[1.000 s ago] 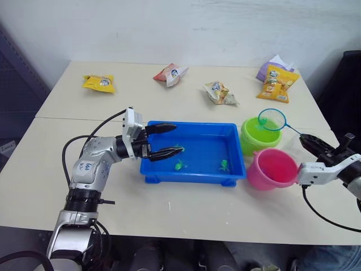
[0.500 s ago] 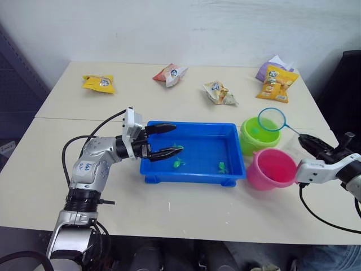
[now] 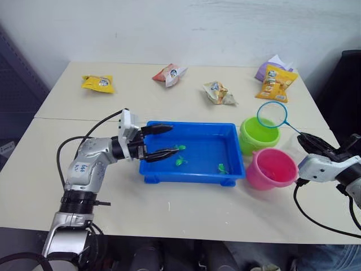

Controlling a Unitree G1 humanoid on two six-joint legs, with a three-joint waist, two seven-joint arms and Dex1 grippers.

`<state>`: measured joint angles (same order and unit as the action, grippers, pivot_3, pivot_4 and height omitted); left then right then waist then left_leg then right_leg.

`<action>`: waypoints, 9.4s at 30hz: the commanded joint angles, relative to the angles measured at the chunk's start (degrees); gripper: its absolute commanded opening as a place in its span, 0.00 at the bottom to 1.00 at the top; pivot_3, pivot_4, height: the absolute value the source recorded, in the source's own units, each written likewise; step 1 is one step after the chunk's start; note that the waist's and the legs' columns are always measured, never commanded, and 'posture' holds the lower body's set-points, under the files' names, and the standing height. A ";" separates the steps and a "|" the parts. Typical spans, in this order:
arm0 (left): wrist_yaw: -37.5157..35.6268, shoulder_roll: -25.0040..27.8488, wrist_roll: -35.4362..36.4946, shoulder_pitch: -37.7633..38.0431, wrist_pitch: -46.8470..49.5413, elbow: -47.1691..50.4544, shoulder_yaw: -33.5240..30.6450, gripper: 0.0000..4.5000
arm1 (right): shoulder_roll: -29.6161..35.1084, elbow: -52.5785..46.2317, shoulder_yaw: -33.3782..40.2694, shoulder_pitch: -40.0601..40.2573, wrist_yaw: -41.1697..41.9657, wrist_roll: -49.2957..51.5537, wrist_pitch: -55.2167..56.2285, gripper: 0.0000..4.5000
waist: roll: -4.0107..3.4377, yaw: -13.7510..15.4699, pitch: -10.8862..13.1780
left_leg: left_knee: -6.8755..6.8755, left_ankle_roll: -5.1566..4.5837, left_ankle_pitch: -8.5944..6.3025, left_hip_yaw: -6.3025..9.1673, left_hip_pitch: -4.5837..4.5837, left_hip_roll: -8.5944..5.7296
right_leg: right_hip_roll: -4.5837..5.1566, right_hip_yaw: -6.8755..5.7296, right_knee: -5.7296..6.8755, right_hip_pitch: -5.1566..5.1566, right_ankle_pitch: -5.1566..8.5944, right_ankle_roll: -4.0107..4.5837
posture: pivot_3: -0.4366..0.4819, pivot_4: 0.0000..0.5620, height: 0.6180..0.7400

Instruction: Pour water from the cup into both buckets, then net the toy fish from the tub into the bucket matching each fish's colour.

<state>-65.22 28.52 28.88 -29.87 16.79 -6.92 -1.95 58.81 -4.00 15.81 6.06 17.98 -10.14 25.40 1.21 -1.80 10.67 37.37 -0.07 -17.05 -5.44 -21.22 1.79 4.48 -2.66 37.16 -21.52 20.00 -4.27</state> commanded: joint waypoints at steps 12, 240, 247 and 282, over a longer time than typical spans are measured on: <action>-6.42 7.12 -1.03 2.38 -3.10 0.18 -1.11 0.98 | 5.00 -15.20 -18.54 -18.01 27.54 2.49 -21.93 0.00 | 0.00 0.33 0.00 | 0.08 -0.18 -0.08 0.10 -0.10 -0.04 | 0.14 -0.09 0.01 -0.03 0.00 0.01 | 0.48 0.27 0.98; 1.39 -2.40 -0.12 0.51 -1.71 2.94 -0.17 0.98 | -10.04 -18.70 10.52 -4.78 17.46 11.96 -43.59 0.00 | 0.00 0.32 0.01 | -0.01 -0.26 -0.14 0.09 -0.14 -0.08 | 0.15 -0.12 -0.12 -0.01 -0.01 0.00 | 0.48 0.27 0.98; 1.29 -3.53 -0.32 -0.58 -1.72 2.27 1.05 0.98 | -7.20 -7.58 6.55 -2.53 6.90 -3.34 -23.33 0.00 | 0.00 0.29 0.01 | -0.02 -0.17 -0.09 0.03 -0.07 -0.07 | 0.10 -0.08 -0.08 -0.01 -0.01 0.00 | 0.48 0.27 0.98; 0.56 -2.86 -0.67 -0.50 -1.77 1.88 0.88 0.98 | 5.37 13.76 -5.27 -8.83 -19.34 -32.53 6.24 0.00 | -0.01 0.25 0.01 | 0.00 -0.01 0.02 -0.01 -0.03 -0.04 | 0.05 -0.02 -0.03 -0.01 0.00 0.01 | 0.48 0.27 0.98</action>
<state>-64.59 25.13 27.99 -30.24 16.06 -5.55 0.04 62.54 10.64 8.46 -2.01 -0.36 -43.54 32.08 1.20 -1.56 10.67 37.37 -0.07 -17.03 -5.46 -21.25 1.74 4.52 -2.68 37.13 -21.53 20.00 -4.26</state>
